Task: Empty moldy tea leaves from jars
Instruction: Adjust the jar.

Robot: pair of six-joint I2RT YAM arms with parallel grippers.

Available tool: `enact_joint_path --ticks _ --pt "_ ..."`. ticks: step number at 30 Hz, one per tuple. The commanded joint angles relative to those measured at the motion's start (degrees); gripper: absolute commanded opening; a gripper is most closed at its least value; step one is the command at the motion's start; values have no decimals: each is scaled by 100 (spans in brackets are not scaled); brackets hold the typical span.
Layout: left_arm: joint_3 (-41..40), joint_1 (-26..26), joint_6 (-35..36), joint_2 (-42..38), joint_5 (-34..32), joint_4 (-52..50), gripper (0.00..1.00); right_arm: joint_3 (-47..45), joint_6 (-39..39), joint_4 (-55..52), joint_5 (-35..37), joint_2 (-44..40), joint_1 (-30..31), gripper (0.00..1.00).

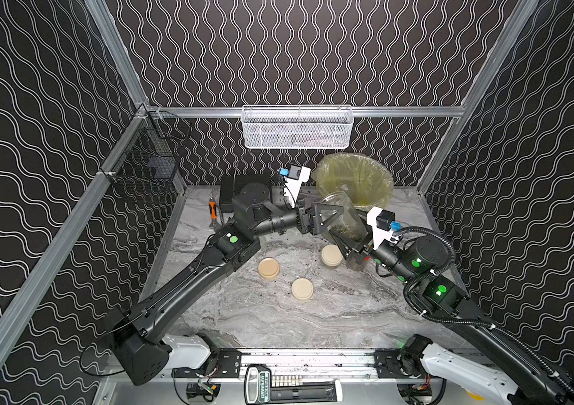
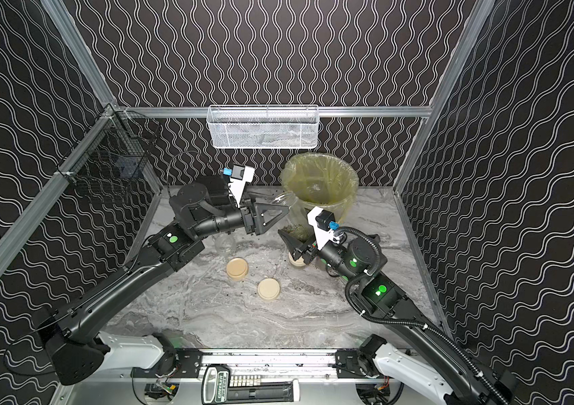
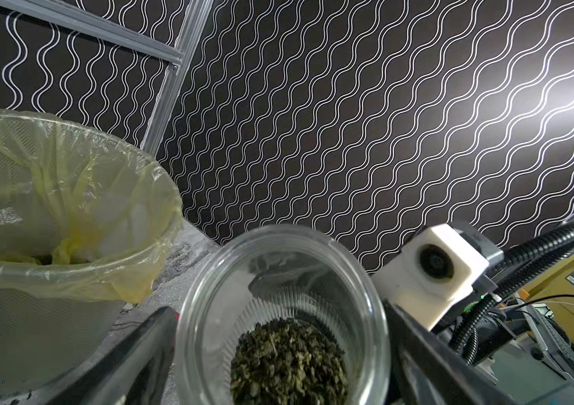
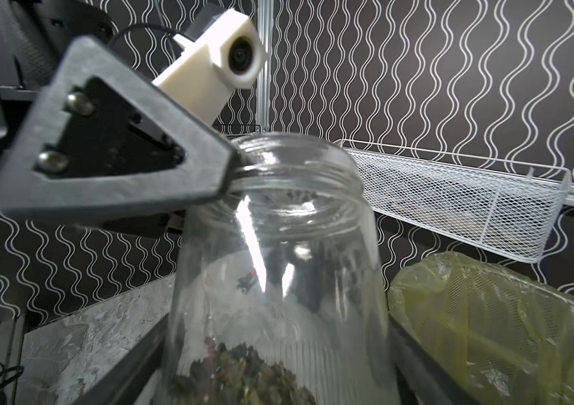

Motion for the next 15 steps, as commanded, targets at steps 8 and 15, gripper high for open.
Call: enact_joint_path --ticks 8,15 --pt "-54 -19 -223 95 357 99 69 38 -108 712 -313 121 5 34" --pt "41 -3 -610 55 379 103 43 6 -253 700 -328 167 3 54"
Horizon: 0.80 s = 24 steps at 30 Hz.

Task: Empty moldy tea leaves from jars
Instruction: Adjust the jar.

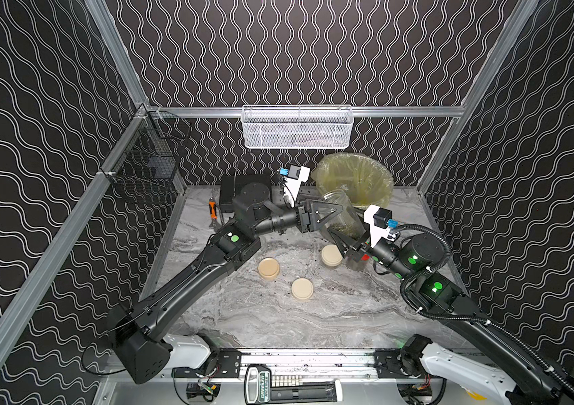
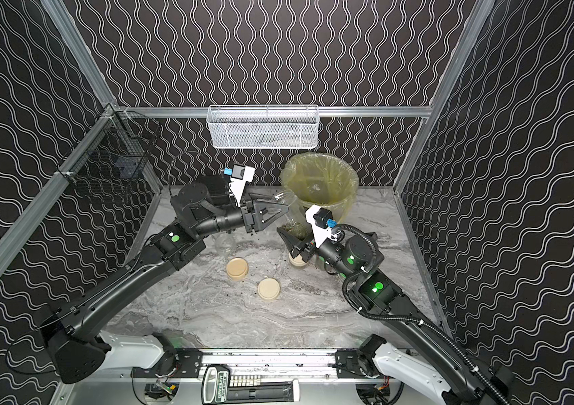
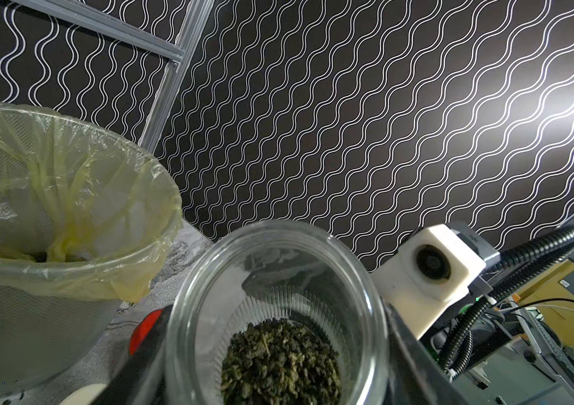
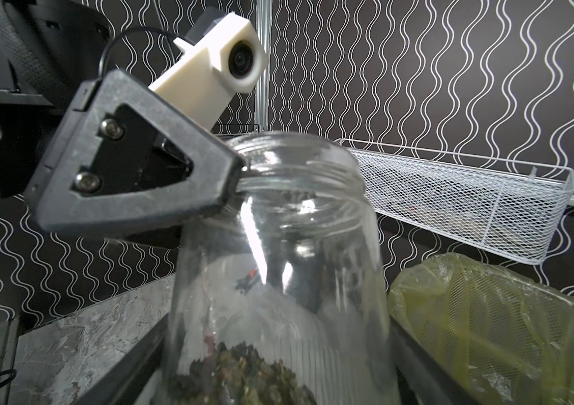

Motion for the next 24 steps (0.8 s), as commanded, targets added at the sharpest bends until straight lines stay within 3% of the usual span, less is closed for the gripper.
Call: enact_joint_path --ticks 1,3,6,17,24 --pt "164 -12 -426 -19 248 -102 40 -23 -279 545 -346 -25 18 63" --pt "334 31 -599 -57 151 -256 33 -145 -287 710 -354 -100 13 82" --pt "534 97 -890 -86 52 -338 26 -340 -305 1023 -385 -239 18 98" --pt "613 279 -1644 -146 20 169 13 -641 -336 1619 -266 -348 14 99" --pt "453 296 -1911 -138 116 478 12 -532 -222 2104 -198 -92 18 88"
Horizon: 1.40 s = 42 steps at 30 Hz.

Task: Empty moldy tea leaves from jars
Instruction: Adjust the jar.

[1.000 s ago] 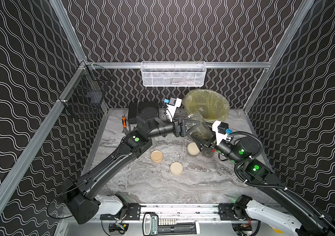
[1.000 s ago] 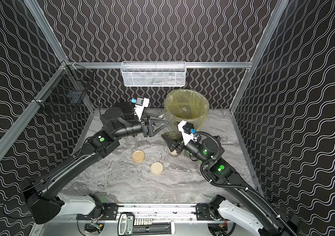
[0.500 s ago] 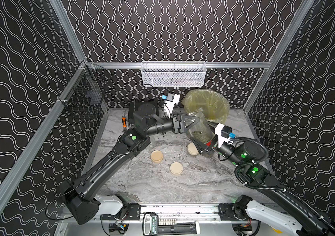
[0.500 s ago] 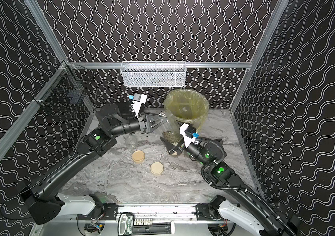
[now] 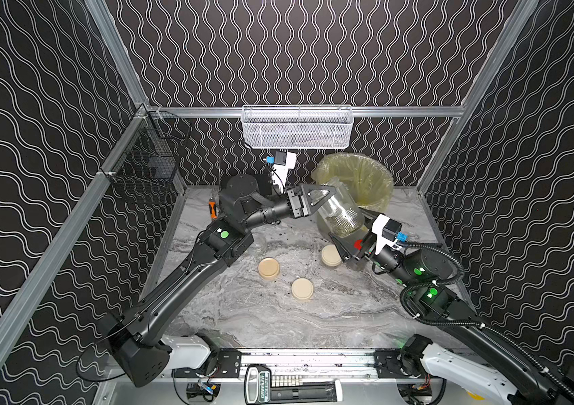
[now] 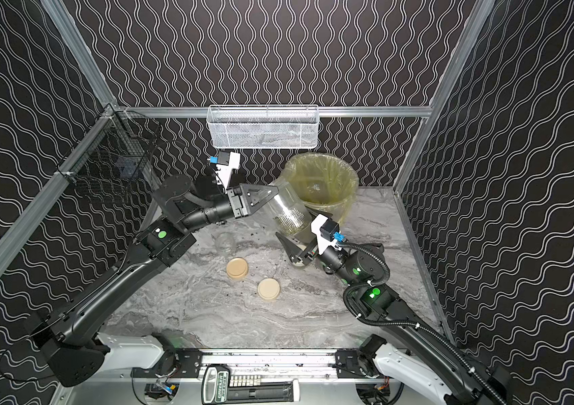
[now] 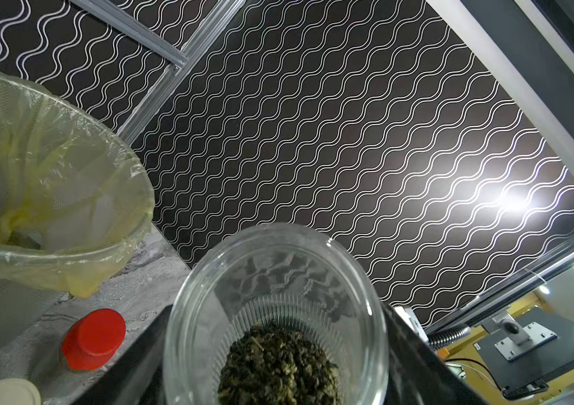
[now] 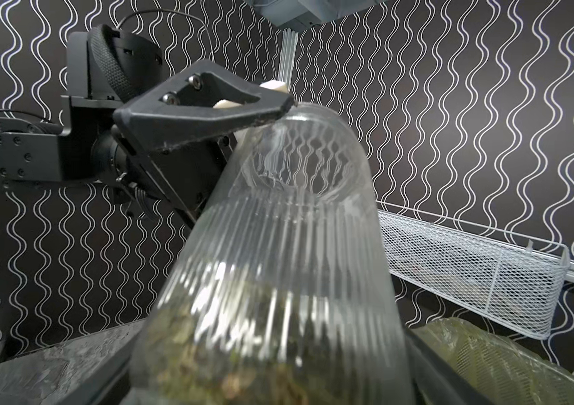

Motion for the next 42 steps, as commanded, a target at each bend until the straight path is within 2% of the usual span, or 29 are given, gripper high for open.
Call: enact_joint_path --ticks 1,5,11,13,18,20,21,22,24,26,29,35,39,42 --pt "-48 13 -217 -31 103 581 12 76 62 647 22 84 4 86" --pt "-115 17 -243 -60 131 601 12 160 48 731 28 191 5 84" --pt "-194 19 -315 -29 189 709 12 193 62 871 -77 305 3 87" --pt "-208 12 -339 -20 213 763 12 202 69 916 -102 362 1 81" --pt "-254 20 -314 -7 209 759 15 214 111 1002 -171 419 2 57" --pt "-293 17 -258 -33 169 732 22 197 114 1062 -161 407 2 52" --pt "-300 20 -205 -53 143 722 34 176 128 1102 -136 402 5 49" --pt "-299 18 -150 -78 117 707 52 163 154 1141 -105 377 5 47" --pt "-301 13 -24 -134 27 645 81 138 186 1199 -37 314 5 43" --pt "-267 27 122 -203 -47 574 92 128 214 1250 60 243 5 40" --pt "-231 59 412 -354 -154 448 99 118 258 1288 211 125 0 36" --pt "-78 130 1404 -790 -493 -202 99 272 156 964 607 -63 5 32" --pt "-214 131 2601 -1181 -740 -644 99 744 -68 194 1186 -23 -16 32" --pt "-196 134 3660 -1362 -1004 -1346 99 1237 -123 -542 1388 142 -205 32"
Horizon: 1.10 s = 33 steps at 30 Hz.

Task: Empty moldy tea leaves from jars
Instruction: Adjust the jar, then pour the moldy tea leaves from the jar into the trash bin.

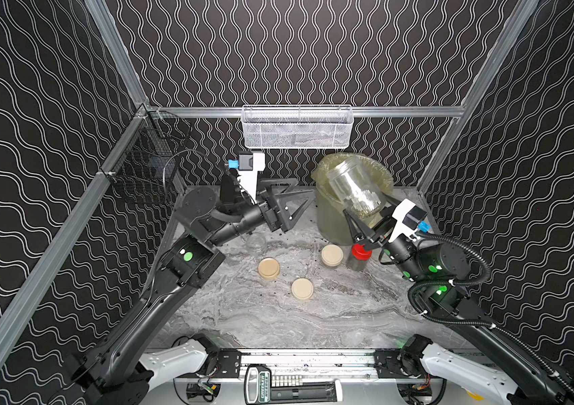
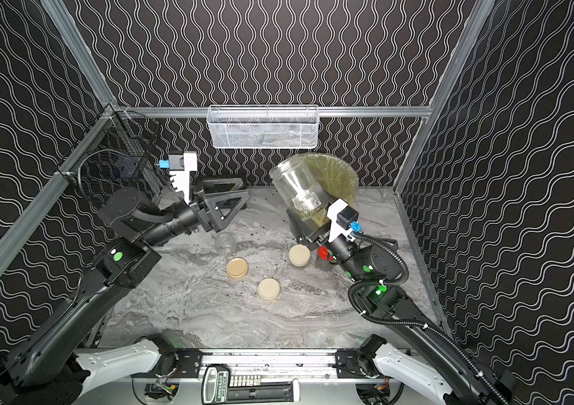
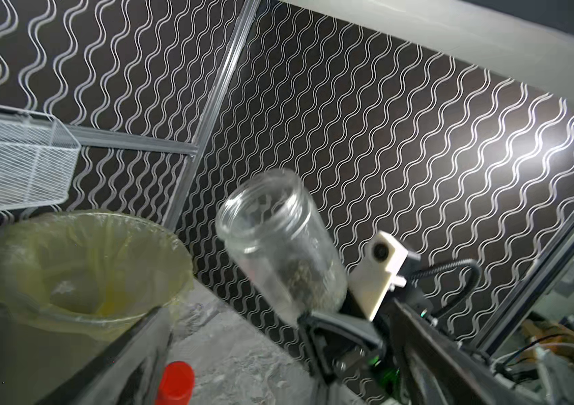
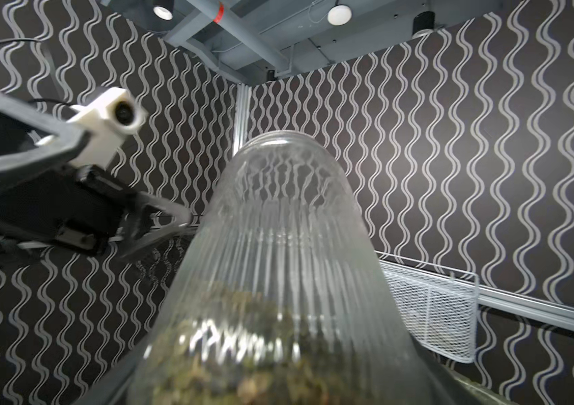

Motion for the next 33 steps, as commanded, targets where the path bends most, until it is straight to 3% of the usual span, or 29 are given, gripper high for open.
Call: enact_joint_path --ticks 1,5,8,11,13,25,33 --pt "59 11 1646 -47 -482 -1060 99 564 -82 -696 403 160 -230 32" --pt "85 17 2623 -51 -676 -1594 99 1481 277 -1880 -17 549 -948 32" --pt "-370 -3 3135 -236 -431 -1175 99 2048 474 -2563 -303 854 -1428 32" --pt "-1057 10 3129 -557 74 -416 99 2533 589 -3135 -471 1173 -1781 33" --pt "-1206 17 3184 -654 186 -429 99 2789 527 -3431 -337 1385 -1819 33" --pt "-1642 12 3295 -965 -213 -536 99 3951 1341 -4745 -1038 2551 -2752 32" --pt "-1503 12 3311 -901 -260 -765 99 4486 1771 -5554 -1430 3212 -2985 31"
